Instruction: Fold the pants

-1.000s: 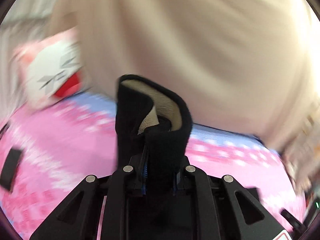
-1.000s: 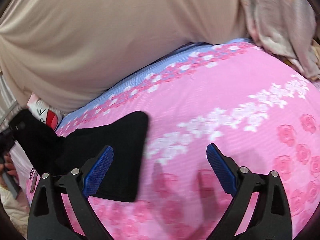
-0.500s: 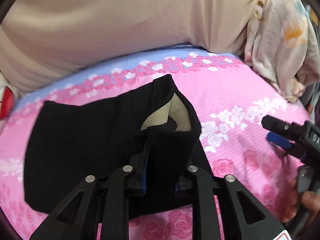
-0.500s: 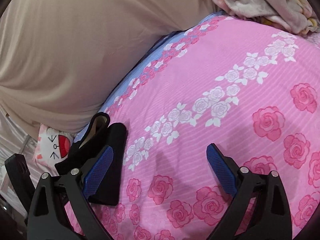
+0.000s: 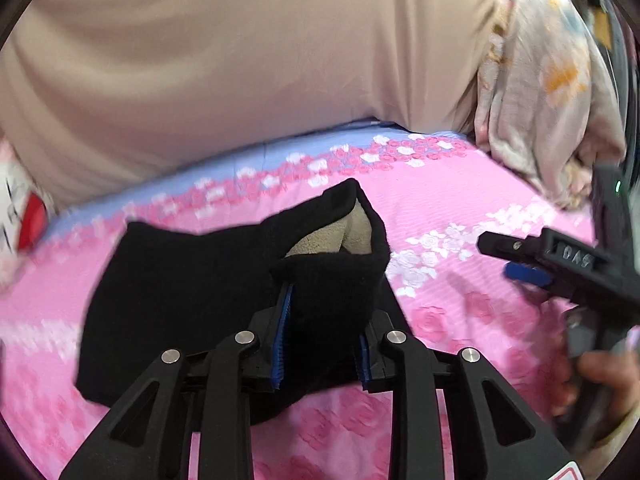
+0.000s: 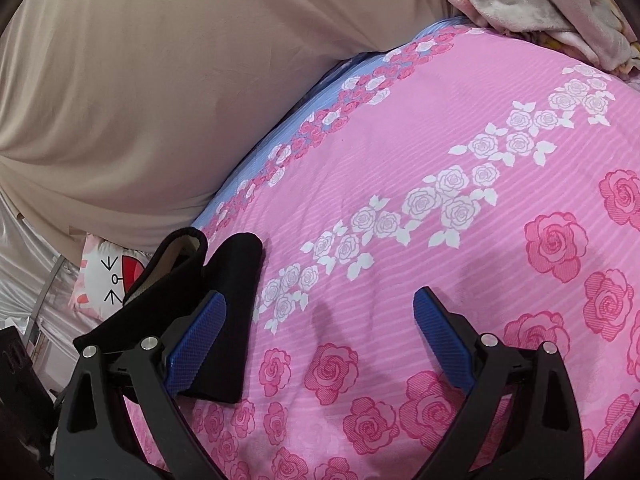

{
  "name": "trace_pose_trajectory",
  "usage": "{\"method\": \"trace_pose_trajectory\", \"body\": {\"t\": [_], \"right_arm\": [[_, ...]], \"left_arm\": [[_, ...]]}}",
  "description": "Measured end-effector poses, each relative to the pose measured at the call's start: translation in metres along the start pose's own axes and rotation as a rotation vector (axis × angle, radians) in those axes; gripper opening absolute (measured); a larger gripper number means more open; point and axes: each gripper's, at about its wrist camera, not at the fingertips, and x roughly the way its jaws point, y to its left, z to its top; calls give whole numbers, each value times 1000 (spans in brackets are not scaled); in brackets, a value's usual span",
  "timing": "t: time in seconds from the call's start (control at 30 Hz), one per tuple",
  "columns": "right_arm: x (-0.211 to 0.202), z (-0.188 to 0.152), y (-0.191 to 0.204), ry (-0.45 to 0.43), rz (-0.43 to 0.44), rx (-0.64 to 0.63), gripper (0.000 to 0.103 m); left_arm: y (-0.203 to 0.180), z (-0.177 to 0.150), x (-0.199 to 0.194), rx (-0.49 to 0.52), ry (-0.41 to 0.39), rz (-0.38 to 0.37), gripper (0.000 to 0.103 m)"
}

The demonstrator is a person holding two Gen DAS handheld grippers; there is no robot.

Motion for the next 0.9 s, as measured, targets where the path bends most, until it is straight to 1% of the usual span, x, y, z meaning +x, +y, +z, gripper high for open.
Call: {"method": "trace_pose_trajectory", "body": {"t": [0.03,0.07,0.13,0.2,0.27,0.3,0.37,0.43,0.47,0.5,0.53,0.6,0.63,0.67,0.7,0.73,0.77,0.83,0.9], "right_arm": [[1,-1,2,3,-6,0,93],[3,-1,5,16,-3,-5,93],[4,0,12,32,13,-15,93],[9,2,26,64,73,-16,93],[16,6,39,96,142,-19,93],[20,8,47,109,154,-36,93],[32,13,68,128,149,-97,93],[44,17,84,156,171,-132,93],[55,19,94,187,190,-152,93],[62,20,100,204,191,-167,93],[70,19,106,223,180,-190,93],[88,17,117,264,142,-235,93],[94,16,120,275,141,-247,88],[98,14,124,275,161,-271,64],[101,13,130,284,183,-302,52],[103,12,136,285,174,-335,40],[103,12,142,281,160,-361,33],[103,13,153,270,136,-417,29],[101,19,157,254,134,-426,29]], "left_arm": [[-1,1,7,10,5,9,25],[0,3,15,1,22,2,25],[3,6,30,-37,63,-34,25],[2,6,36,-42,92,-45,25],[-1,4,30,-30,80,-31,25],[-3,2,25,-16,62,-19,25],[-4,0,21,1,45,-9,26],[-4,-3,24,11,53,-10,26],[-4,-4,26,15,62,-16,26],[-3,-4,26,20,61,-18,26],[-3,-5,24,24,44,-14,26],[-3,-6,20,28,24,-7,26],[-3,-6,19,32,16,-5,26],[-3,-7,18,36,11,-3,26],[-2,-8,18,40,11,-2,26],[-1,-8,18,45,14,-6,26],[-1,-9,18,49,15,-9,26],[1,-10,11,62,-8,-6,27],[3,-13,0,71,-47,-14,29]]}}
